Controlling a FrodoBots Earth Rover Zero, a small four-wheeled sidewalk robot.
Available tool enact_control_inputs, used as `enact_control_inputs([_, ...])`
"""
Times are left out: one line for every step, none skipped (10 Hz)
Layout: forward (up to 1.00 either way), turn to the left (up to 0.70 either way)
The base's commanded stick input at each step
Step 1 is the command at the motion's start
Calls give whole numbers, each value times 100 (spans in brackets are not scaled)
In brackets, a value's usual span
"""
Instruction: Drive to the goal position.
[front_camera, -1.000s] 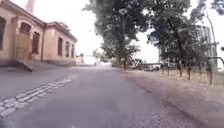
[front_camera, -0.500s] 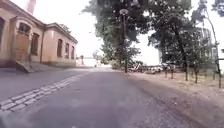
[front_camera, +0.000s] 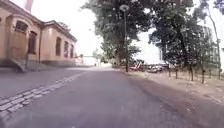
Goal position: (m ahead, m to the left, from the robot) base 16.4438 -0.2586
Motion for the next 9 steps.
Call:
enact_control_inputs([85,1])
enact_control_inputs([85,1])
enact_control_inputs([85,1])
enact_control_inputs([85,1])
enact_control_inputs([85,1])
enact_control_inputs([85,1])
enact_control_inputs([85,1])
enact_control_inputs([85,1])
enact_control_inputs([85,1])
